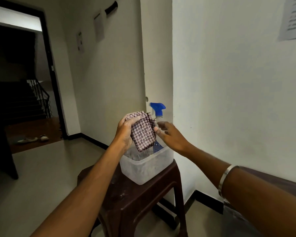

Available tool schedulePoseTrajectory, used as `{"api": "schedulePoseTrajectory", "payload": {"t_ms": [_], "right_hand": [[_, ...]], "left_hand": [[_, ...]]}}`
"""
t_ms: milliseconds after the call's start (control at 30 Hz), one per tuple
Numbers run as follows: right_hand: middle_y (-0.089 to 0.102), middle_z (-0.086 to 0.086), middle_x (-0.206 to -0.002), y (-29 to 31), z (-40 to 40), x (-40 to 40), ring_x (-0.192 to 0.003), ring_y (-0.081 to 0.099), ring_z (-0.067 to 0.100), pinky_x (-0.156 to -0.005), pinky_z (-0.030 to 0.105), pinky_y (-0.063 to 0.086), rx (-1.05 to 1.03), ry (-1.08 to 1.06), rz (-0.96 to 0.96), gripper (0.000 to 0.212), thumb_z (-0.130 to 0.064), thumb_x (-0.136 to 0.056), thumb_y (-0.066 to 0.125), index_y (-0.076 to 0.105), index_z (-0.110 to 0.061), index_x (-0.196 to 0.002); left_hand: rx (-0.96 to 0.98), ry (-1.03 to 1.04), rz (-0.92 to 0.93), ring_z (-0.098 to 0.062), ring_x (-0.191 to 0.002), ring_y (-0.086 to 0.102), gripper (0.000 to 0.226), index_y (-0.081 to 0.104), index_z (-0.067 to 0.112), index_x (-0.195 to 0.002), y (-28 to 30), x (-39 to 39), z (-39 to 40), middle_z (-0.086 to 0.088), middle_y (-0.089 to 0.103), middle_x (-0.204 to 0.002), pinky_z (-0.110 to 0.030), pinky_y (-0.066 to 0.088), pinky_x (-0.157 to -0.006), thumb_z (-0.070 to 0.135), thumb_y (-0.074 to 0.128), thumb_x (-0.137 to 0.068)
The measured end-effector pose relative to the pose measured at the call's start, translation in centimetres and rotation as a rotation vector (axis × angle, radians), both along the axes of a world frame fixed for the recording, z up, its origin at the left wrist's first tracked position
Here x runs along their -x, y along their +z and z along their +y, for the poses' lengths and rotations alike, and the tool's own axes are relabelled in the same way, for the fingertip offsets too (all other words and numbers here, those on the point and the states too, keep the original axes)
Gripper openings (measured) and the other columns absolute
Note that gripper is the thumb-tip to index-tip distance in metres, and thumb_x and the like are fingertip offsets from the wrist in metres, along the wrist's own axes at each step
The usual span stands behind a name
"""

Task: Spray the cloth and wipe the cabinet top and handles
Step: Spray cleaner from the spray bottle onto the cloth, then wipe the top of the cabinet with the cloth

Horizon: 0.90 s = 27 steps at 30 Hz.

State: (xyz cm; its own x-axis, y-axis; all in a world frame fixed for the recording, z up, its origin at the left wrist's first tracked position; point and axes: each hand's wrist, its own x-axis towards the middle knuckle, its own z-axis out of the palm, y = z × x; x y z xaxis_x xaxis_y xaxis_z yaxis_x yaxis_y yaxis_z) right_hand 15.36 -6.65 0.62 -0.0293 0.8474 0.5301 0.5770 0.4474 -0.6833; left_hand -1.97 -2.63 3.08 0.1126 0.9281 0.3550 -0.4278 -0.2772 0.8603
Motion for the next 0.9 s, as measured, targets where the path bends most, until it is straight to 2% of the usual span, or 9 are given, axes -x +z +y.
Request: {"api": "schedulePoseTrajectory", "payload": {"t_ms": [67,200,333,400,500,600,700,800,900], "right_hand": [[0.057,0.000,-0.129,0.7,-1.7,0.0,-0.105,0.057,0.007,-0.082,0.013,0.046,0.078,0.135,0.116,0.042,-0.046,-0.096,0.045,0.048,-0.020,-0.129],[0.069,0.002,-0.113,1.4,-4.5,-1.0,-0.101,0.068,0.016,-0.089,0.031,0.056,0.156,0.279,0.316,0.036,-0.038,-0.089,0.062,0.057,-0.018,-0.119],[0.066,0.008,-0.116,1.0,-6.6,-3.2,-0.102,0.067,0.020,-0.088,0.034,0.056,0.137,0.185,0.356,0.052,-0.029,-0.082,0.073,0.051,-0.011,-0.125],[0.065,0.007,-0.115,0.7,-7.8,-4.7,-0.101,0.067,0.019,-0.085,0.033,0.057,0.107,0.127,0.380,0.052,-0.027,-0.081,0.074,0.048,-0.011,-0.124],[0.068,0.006,-0.108,0.0,-9.9,-7.4,-0.096,0.069,0.019,-0.078,0.030,0.057,0.052,0.093,0.430,0.045,-0.025,-0.081,0.075,0.052,-0.013,-0.118],[0.070,0.005,-0.099,-0.8,-12.0,-9.8,-0.088,0.070,0.017,-0.071,0.027,0.057,0.019,0.098,0.478,0.036,-0.019,-0.081,0.074,0.055,-0.014,-0.112],[0.064,0.014,-0.102,-1.6,-13.9,-12.6,-0.088,0.067,0.023,-0.076,0.038,0.059,0.021,0.065,0.548,0.036,-0.012,-0.084,0.067,0.048,-0.011,-0.115],[0.056,0.013,-0.102,-2.3,-15.7,-15.2,-0.087,0.063,0.023,-0.072,0.039,0.059,0.041,0.024,0.593,0.039,-0.006,-0.085,0.060,0.038,-0.010,-0.116],[0.052,0.015,-0.109,-3.1,-17.0,-17.5,-0.088,0.061,0.022,-0.066,0.033,0.057,0.057,-0.046,0.608,0.047,-0.001,-0.085,0.056,0.028,-0.018,-0.119]], "left_hand": [[-0.013,-0.079,-0.018,-0.027,-0.088,0.069,0.021,0.063,0.009,-0.105,0.2,-0.9,-1.2,-0.014,0.071,-0.096,-0.042,0.059,-0.080,0.002,0.057,-0.086],[-0.004,-0.191,-0.054,-0.028,-0.086,0.070,0.026,0.059,0.002,-0.113,0.5,-3.1,-3.7,-0.019,0.070,-0.099,-0.038,0.060,-0.070,-0.001,0.052,-0.088],[0.044,-0.300,-0.116,-0.031,-0.085,0.071,0.032,0.053,-0.002,-0.122,0.0,-6.4,-6.0,-0.021,0.070,-0.099,-0.041,0.060,-0.068,0.000,0.049,-0.089],[0.037,-0.334,-0.137,-0.031,-0.088,0.069,0.033,0.051,0.000,-0.123,-0.4,-8.5,-7.0,-0.021,0.067,-0.102,-0.044,0.060,-0.074,0.000,0.049,-0.090],[0.034,-0.359,-0.135,-0.030,-0.083,0.071,0.025,0.054,0.001,-0.116,-1.1,-12.0,-8.4,-0.020,0.067,-0.099,-0.041,0.060,-0.070,0.001,0.050,-0.091],[0.055,-0.379,-0.052,-0.033,-0.090,0.070,0.030,0.055,-0.002,-0.121,-2.8,-15.4,-9.2,-0.023,0.067,-0.106,-0.044,0.059,-0.075,0.010,0.052,-0.093],[0.052,-0.326,0.046,-0.036,-0.112,0.062,0.049,0.042,0.004,-0.134,-4.6,-19.4,-10.3,-0.022,0.059,-0.126,-0.053,0.053,-0.092,0.028,0.059,-0.094],[-0.005,-0.244,0.245,-0.025,-0.109,0.064,0.051,0.044,0.020,-0.122,-5.5,-22.7,-11.6,-0.006,0.061,-0.118,-0.047,0.057,-0.085,0.055,0.057,-0.087],[-0.052,-0.187,0.458,-0.030,-0.117,0.058,0.070,0.043,0.017,-0.127,-6.4,-25.5,-12.3,-0.011,0.055,-0.129,-0.053,0.050,-0.096,0.070,0.050,-0.082]]}}
